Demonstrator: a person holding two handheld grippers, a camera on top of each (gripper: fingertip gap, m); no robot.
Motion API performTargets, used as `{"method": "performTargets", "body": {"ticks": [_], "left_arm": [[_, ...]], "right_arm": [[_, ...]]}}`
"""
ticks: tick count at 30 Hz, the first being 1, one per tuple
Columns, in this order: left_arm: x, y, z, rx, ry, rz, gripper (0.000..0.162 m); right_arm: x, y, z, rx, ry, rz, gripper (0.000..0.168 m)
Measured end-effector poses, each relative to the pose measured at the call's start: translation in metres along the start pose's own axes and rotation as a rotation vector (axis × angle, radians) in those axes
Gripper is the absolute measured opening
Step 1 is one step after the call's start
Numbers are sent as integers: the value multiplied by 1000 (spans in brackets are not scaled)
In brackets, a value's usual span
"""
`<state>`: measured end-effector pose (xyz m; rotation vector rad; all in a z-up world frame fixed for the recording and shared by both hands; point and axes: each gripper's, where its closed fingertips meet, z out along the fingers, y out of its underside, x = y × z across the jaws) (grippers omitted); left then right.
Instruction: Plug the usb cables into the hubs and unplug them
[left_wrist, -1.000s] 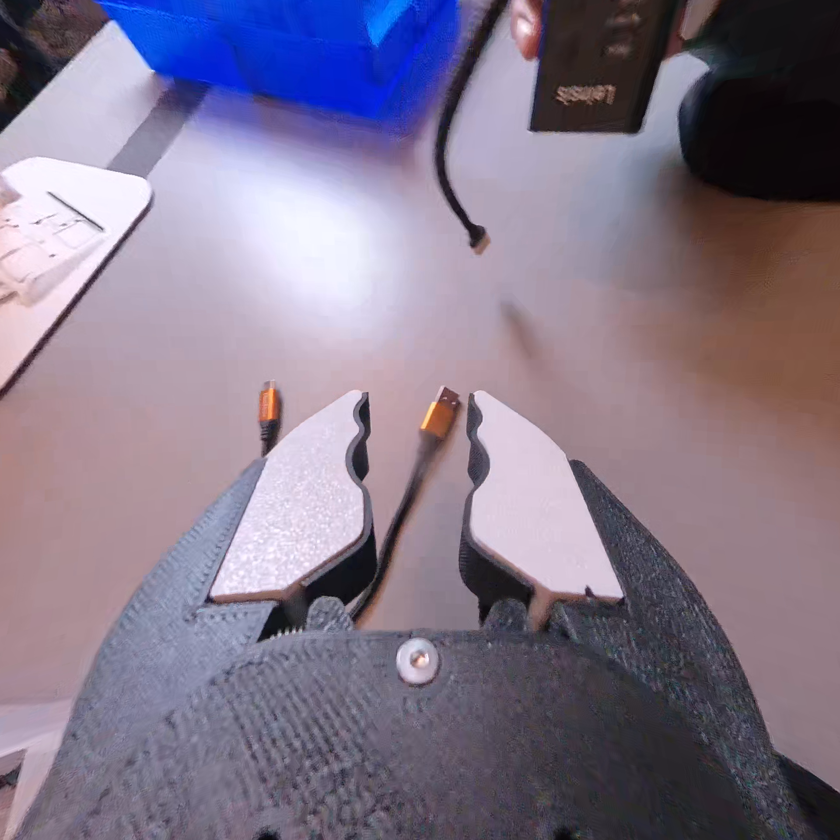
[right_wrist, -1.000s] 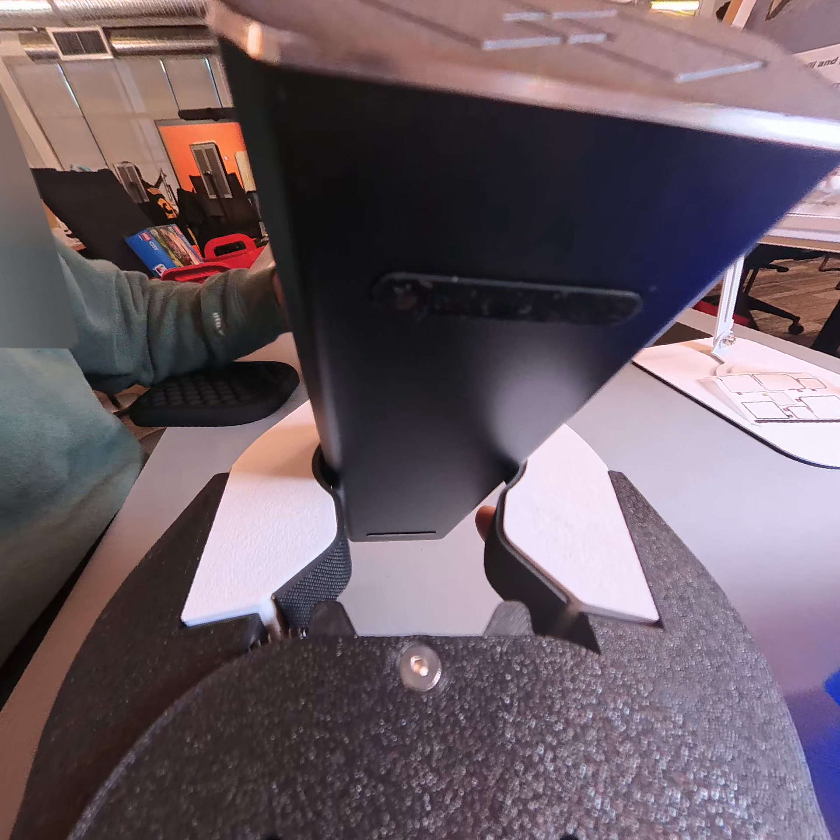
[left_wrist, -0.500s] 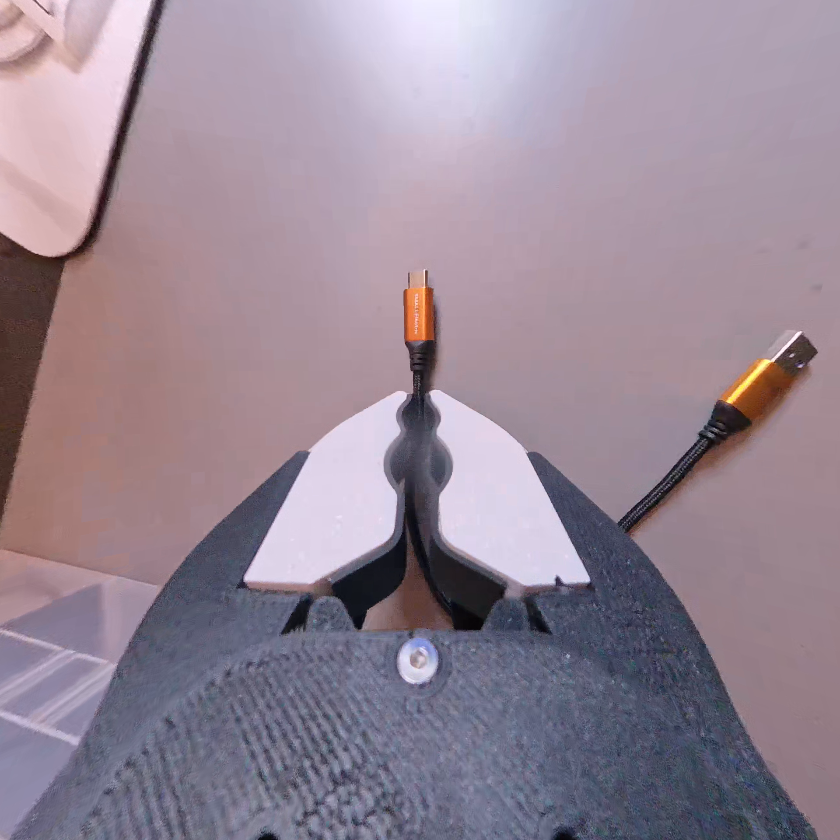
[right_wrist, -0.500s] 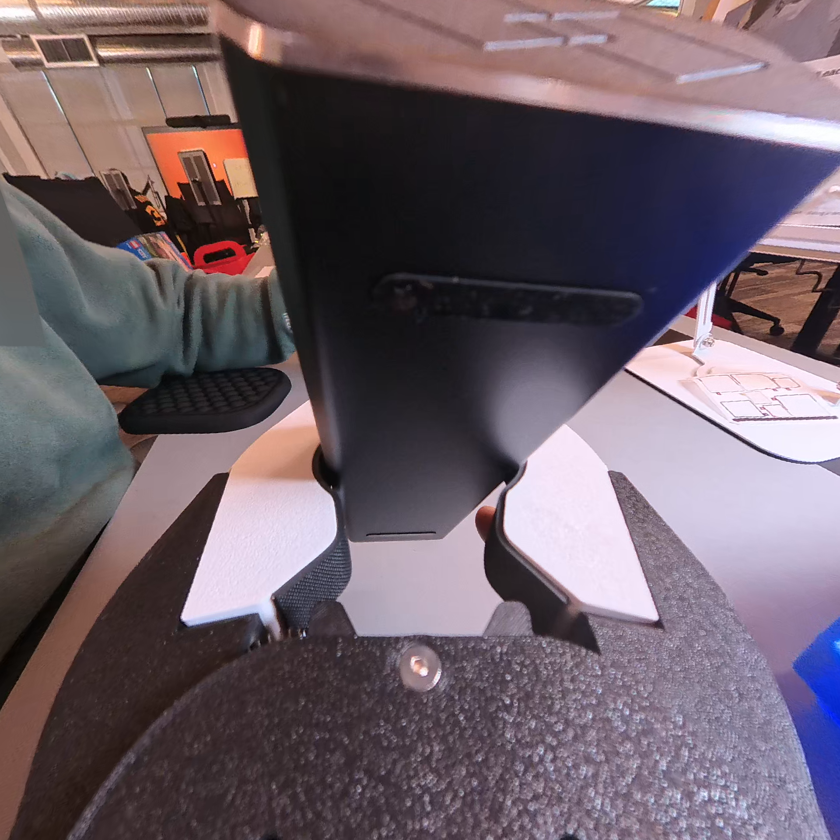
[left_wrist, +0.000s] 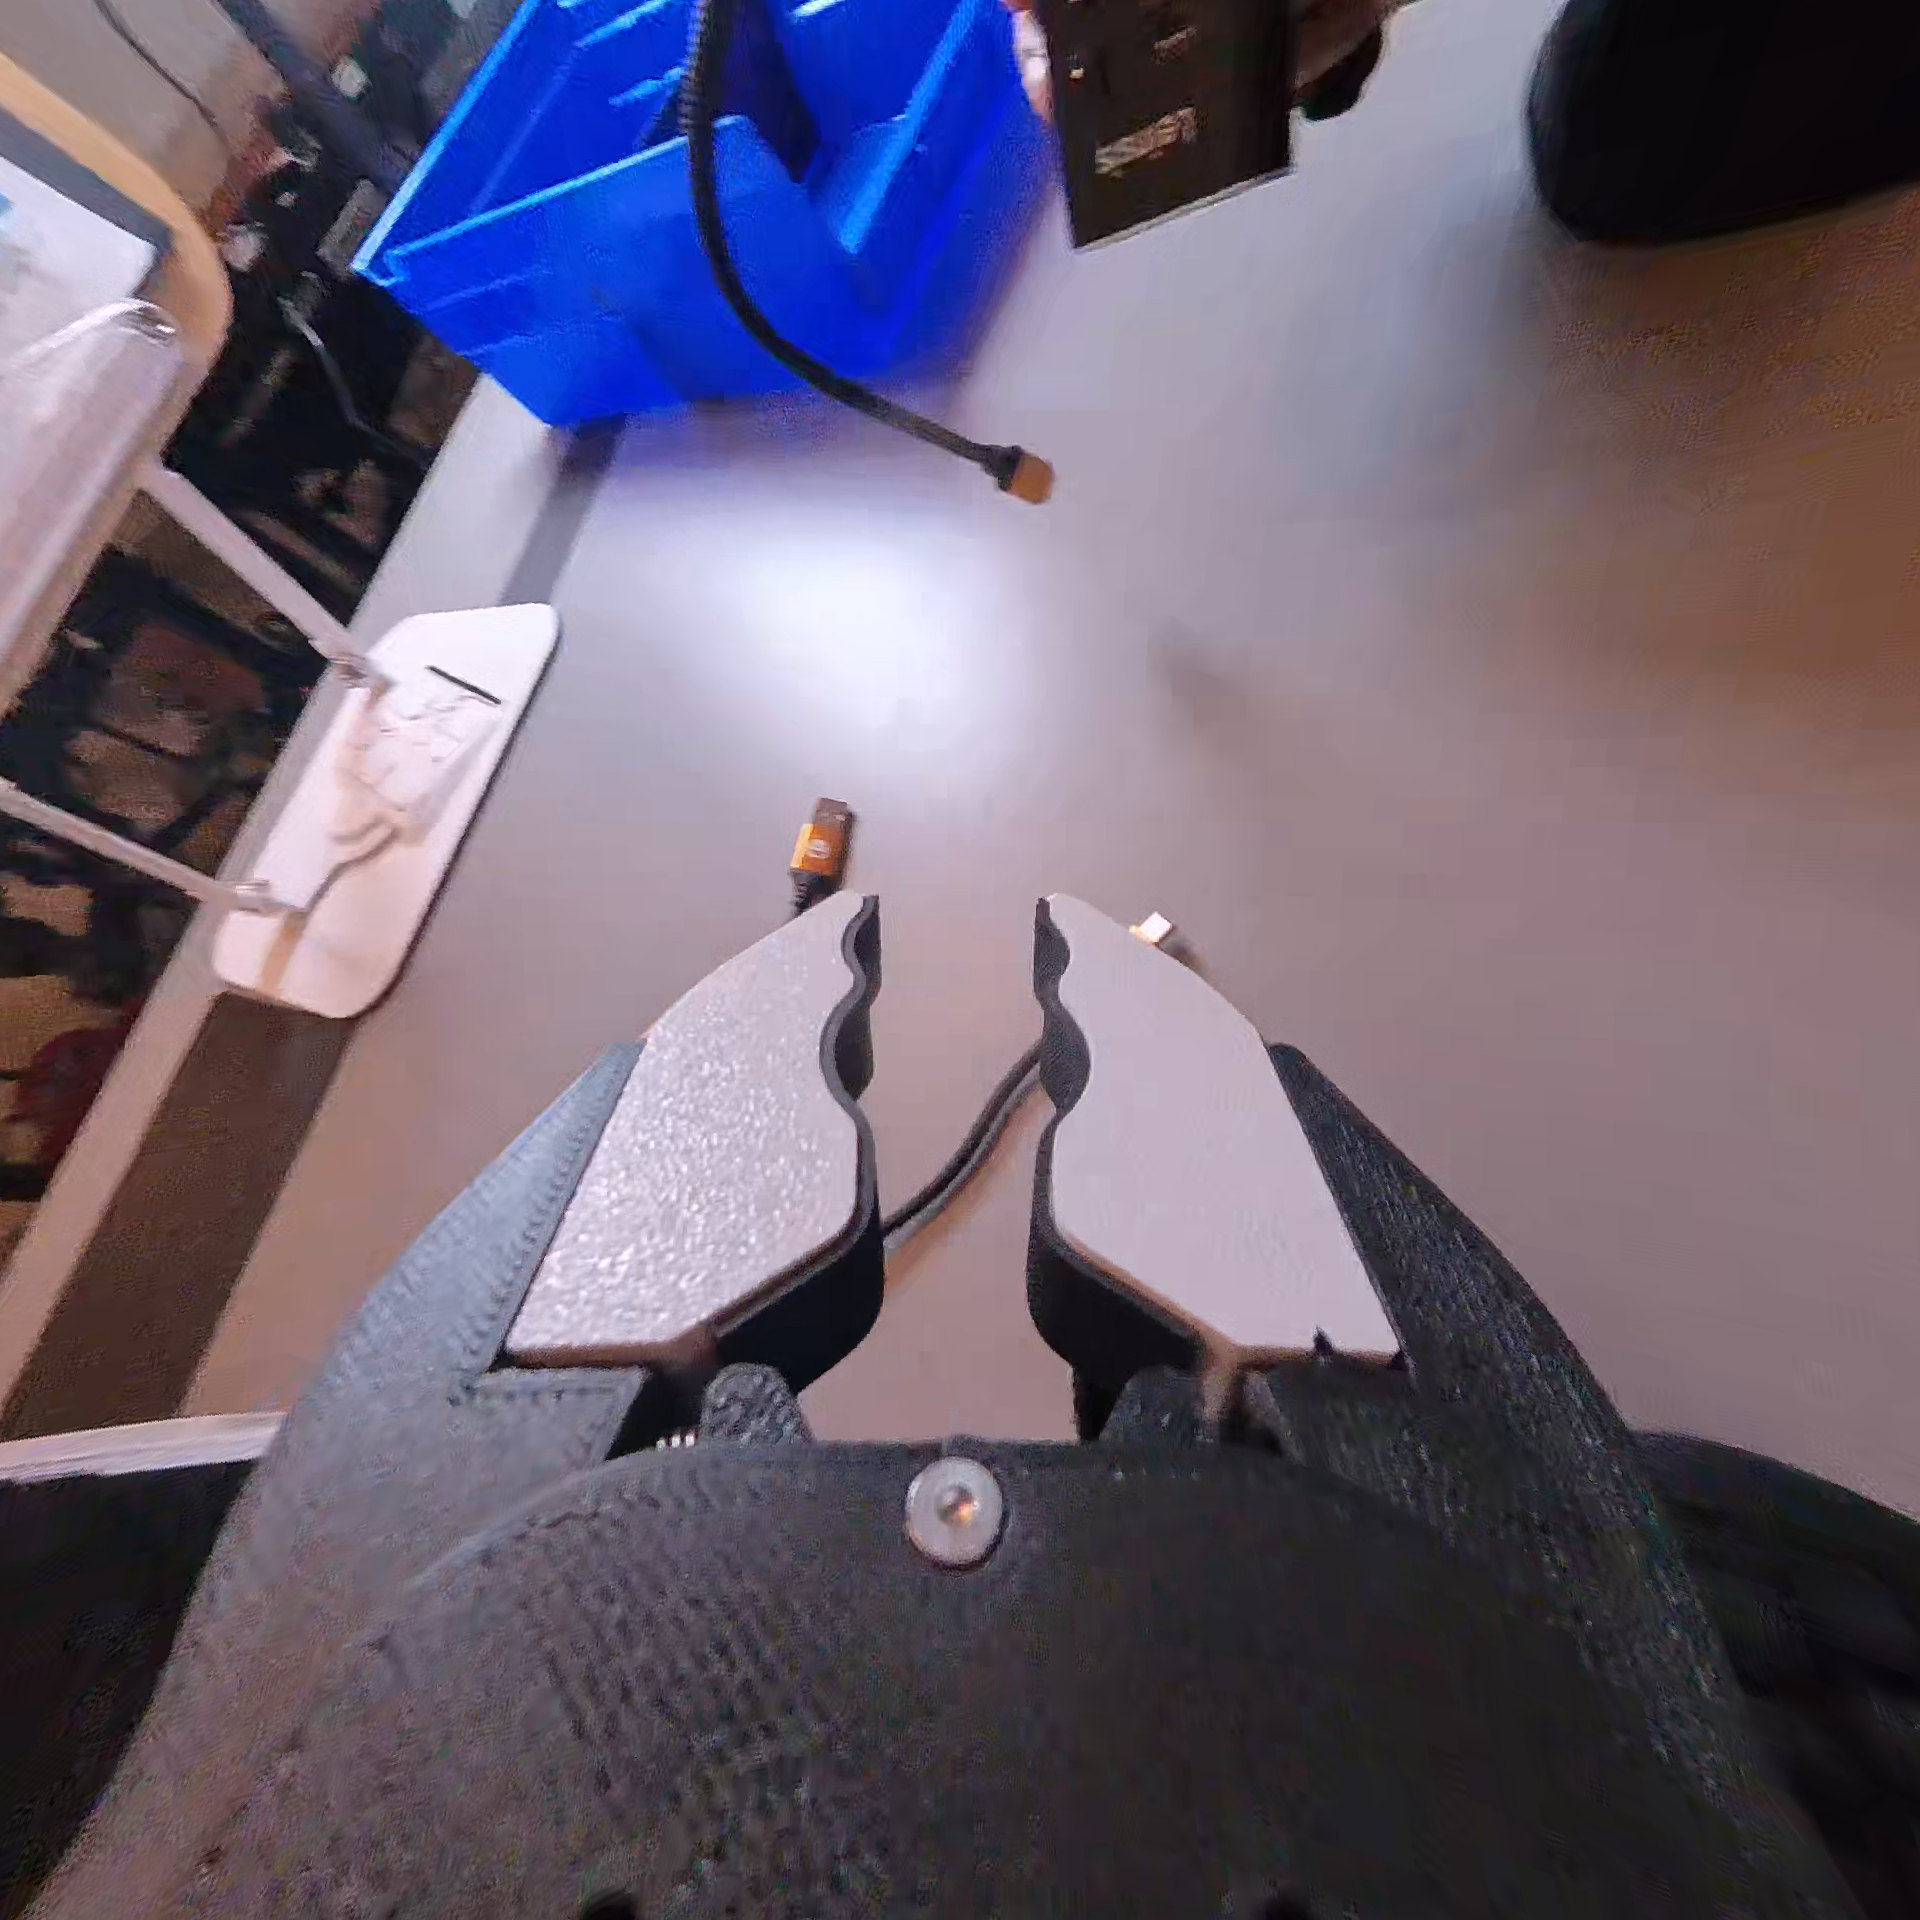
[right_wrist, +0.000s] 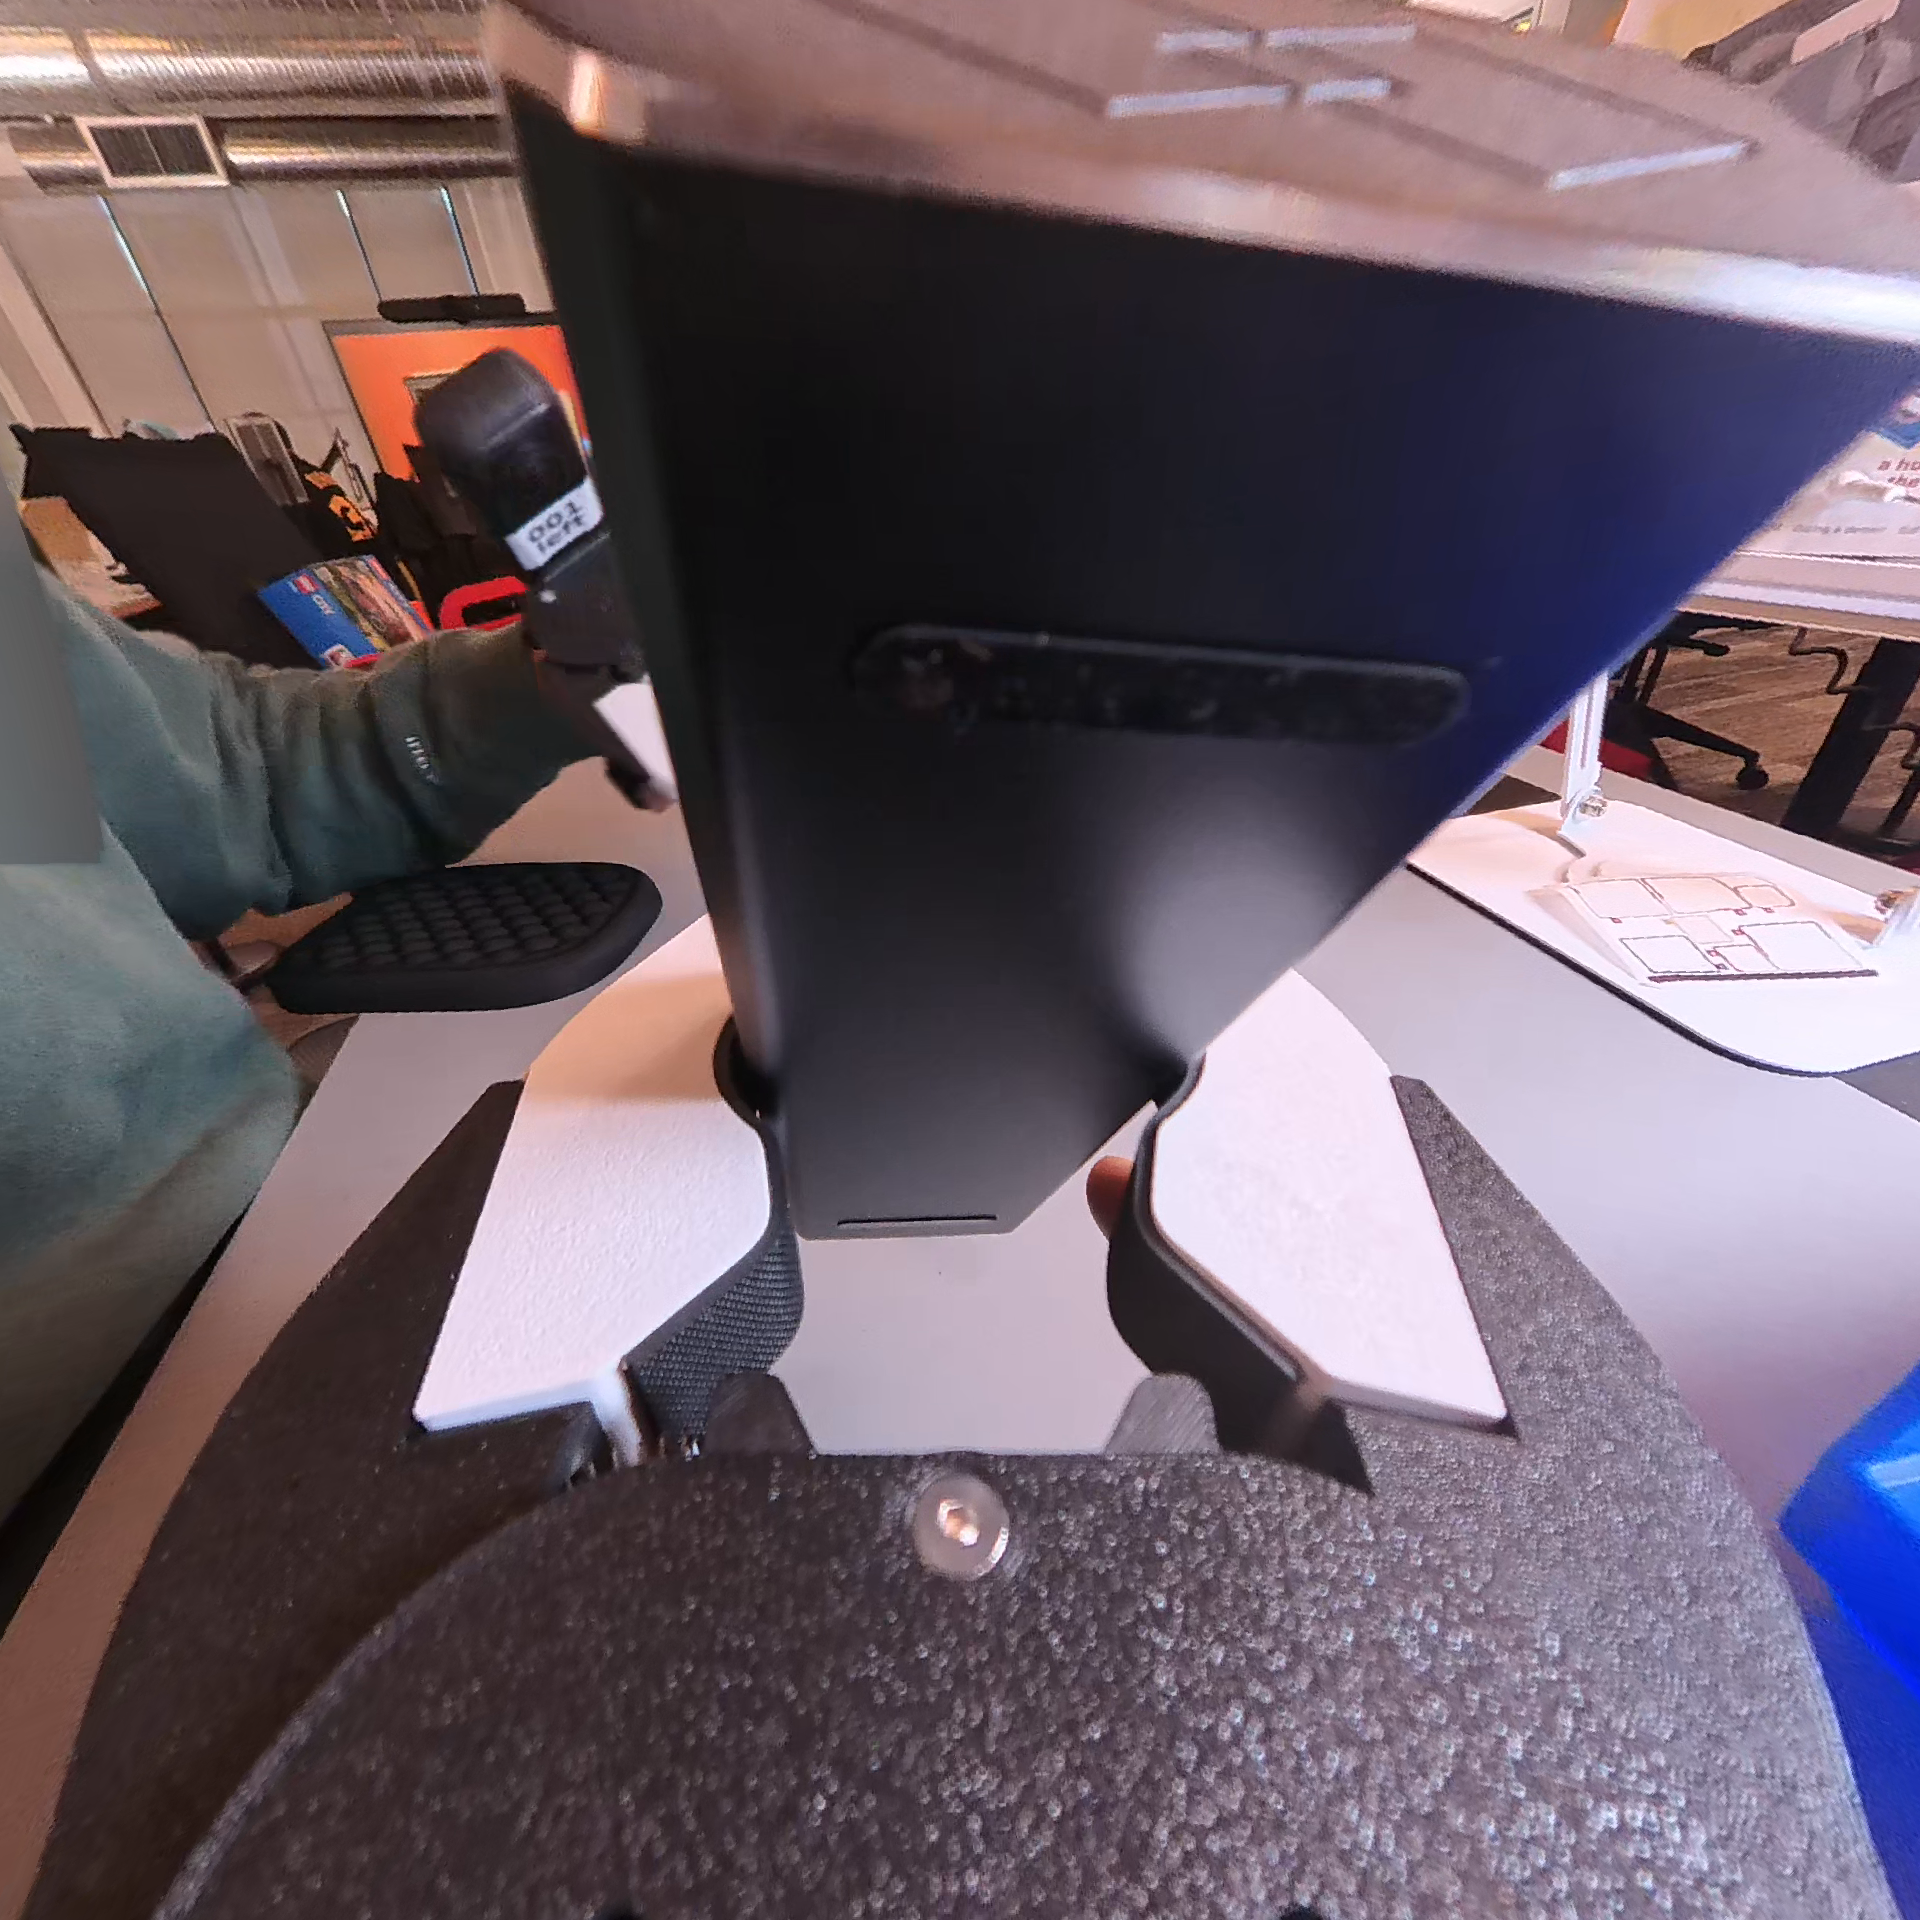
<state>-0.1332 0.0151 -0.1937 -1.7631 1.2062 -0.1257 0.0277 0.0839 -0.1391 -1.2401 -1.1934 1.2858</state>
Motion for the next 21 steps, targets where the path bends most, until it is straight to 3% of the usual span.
{"method": "performTargets", "body": {"ticks": [3,6,15,19,21], "left_arm": [[7,-6,-13,92,72,-172,25],[-15,-4,-1,99,61,-280,22],[-31,49,104,-253,316,-205,41],[-27,49,119,-273,353,-172,35],[-25,47,121,-249,352,-155,19]], "right_arm": [[0,1,2,-1,-6,12,73],[-1,4,4,-9,-8,14,73],[1,8,4,-36,19,-6,73],[9,12,2,-63,60,-20,73],[13,15,2,-82,76,-28,73]]}}
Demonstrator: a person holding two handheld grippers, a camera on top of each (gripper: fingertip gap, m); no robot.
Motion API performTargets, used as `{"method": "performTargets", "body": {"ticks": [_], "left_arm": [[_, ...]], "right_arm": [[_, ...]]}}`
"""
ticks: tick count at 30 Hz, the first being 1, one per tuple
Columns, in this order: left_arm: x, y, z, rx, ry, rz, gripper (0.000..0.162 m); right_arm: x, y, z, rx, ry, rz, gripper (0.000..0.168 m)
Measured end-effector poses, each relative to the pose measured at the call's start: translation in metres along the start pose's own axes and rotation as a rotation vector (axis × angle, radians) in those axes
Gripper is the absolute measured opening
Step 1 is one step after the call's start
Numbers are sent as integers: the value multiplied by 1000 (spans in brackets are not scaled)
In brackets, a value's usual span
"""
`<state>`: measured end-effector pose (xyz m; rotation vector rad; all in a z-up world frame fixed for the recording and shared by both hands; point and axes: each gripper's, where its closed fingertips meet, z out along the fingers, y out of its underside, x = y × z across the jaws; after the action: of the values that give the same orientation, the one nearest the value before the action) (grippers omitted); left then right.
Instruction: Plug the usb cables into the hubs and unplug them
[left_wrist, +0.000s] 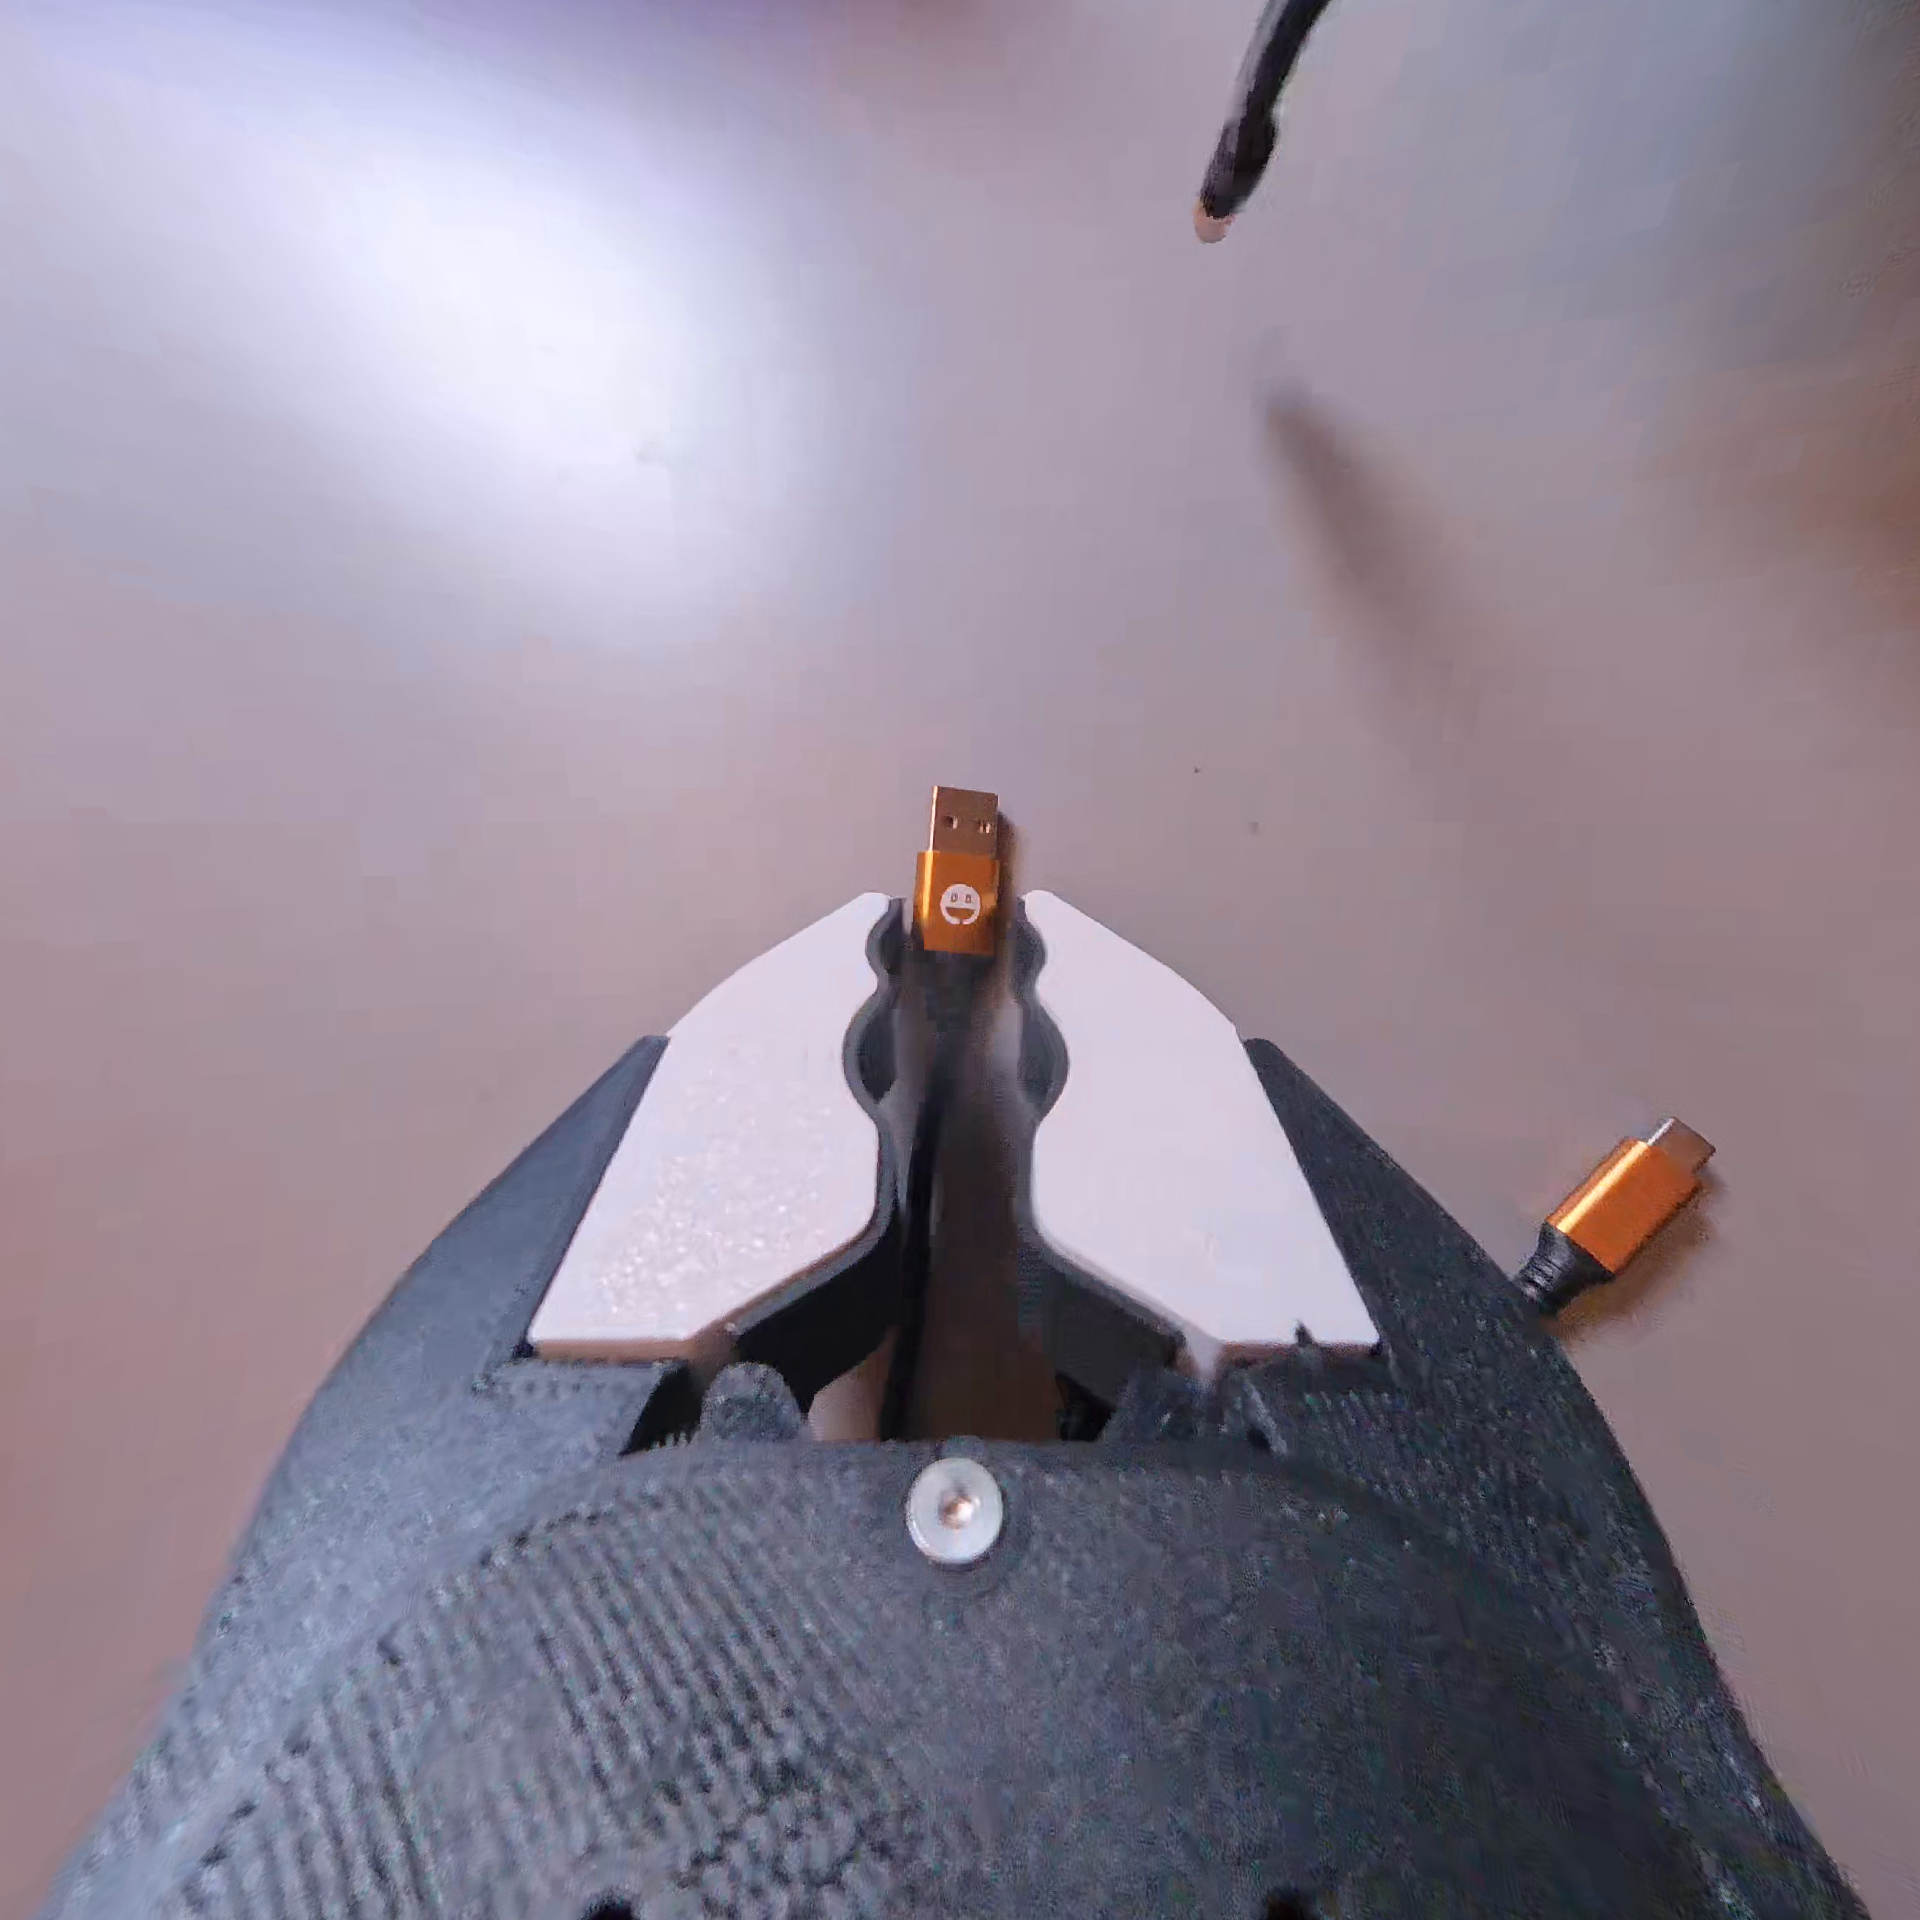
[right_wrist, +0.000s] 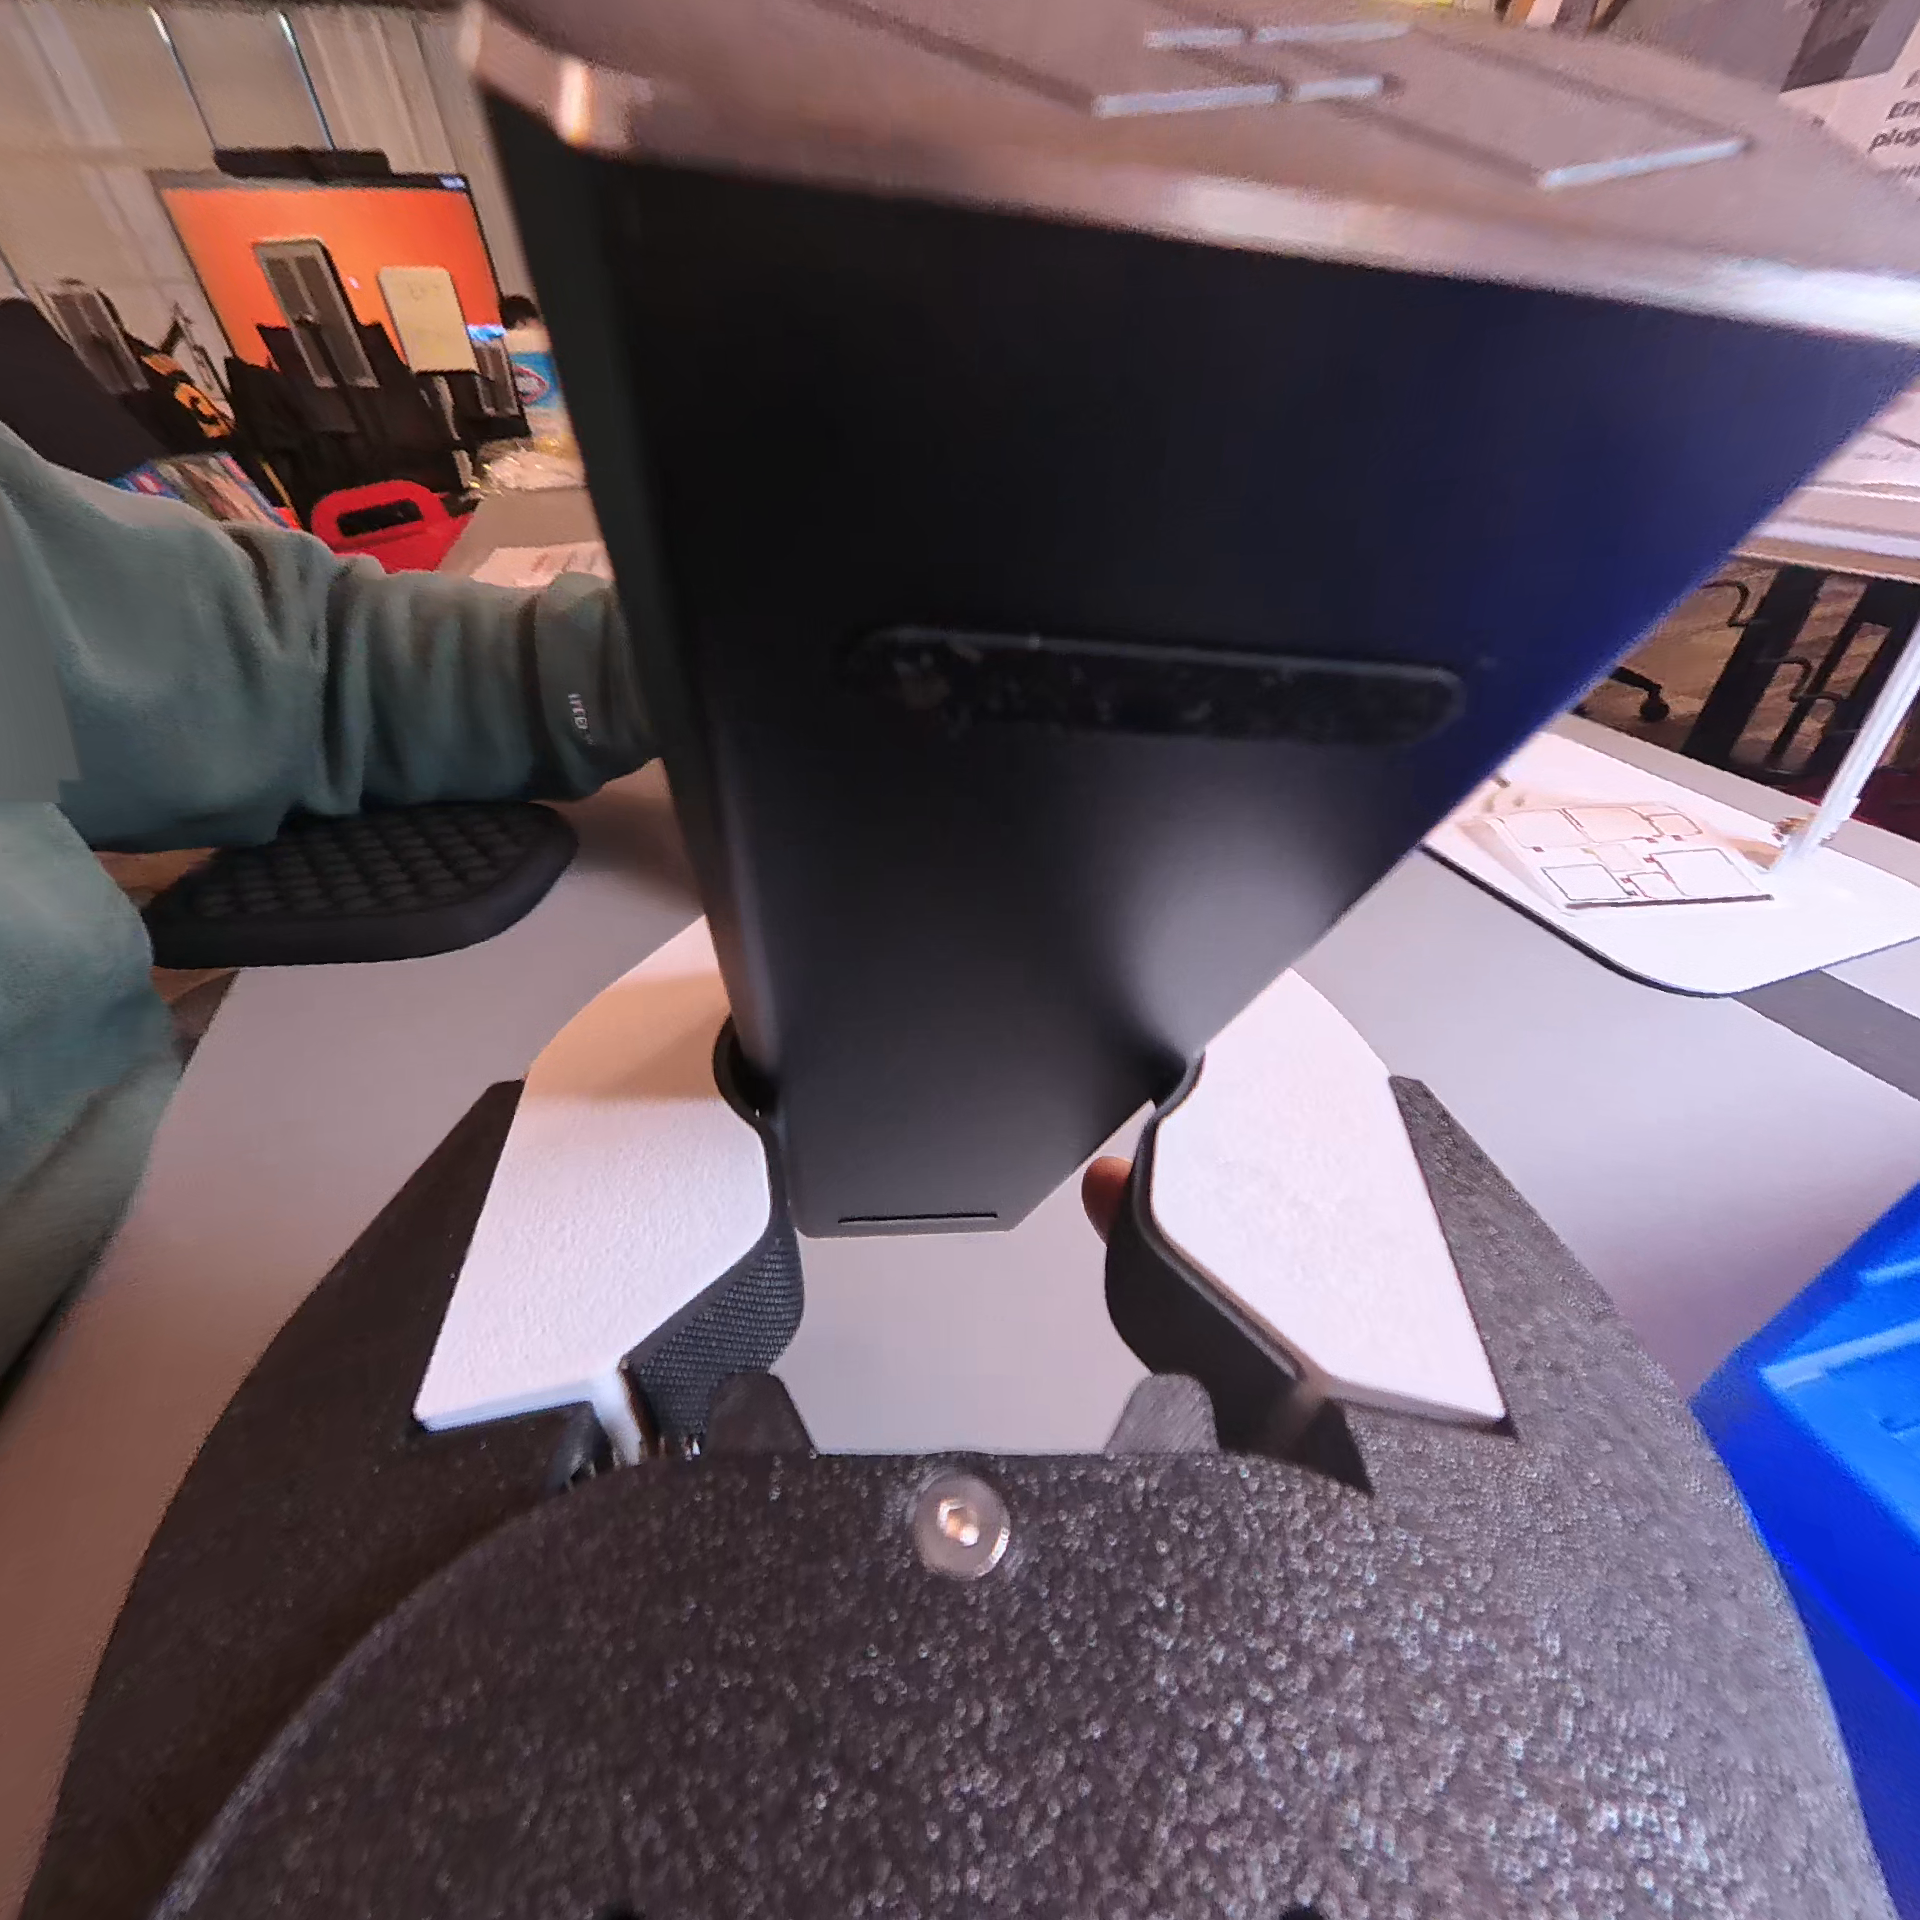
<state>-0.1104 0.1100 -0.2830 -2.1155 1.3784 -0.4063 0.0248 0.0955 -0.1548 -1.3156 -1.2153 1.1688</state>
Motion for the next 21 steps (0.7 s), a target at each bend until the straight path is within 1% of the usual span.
{"method": "performTargets", "body": {"ticks": [1,3,4,8,11,16,18,21], "left_arm": [[2,0,0,13,-8,35,15],[5,-1,-1,40,-38,118,15],[11,-4,-3,79,-23,135,15],[48,-36,-31,381,114,81,15],[71,-53,-48,494,196,51,15],[94,-69,-52,542,258,55,15],[92,-68,-43,500,235,44,15],[95,-53,-22,363,185,73,15]], "right_arm": [[1,2,1,-9,4,-3,73],[2,4,2,-22,8,-6,73],[1,5,3,-24,7,-6,73],[1,6,3,-22,0,-2,73],[-1,9,5,-28,-14,-6,73],[-11,13,11,-45,-47,-16,73],[-15,14,12,-47,-62,-18,73],[-19,13,13,-38,-85,-10,73]]}}
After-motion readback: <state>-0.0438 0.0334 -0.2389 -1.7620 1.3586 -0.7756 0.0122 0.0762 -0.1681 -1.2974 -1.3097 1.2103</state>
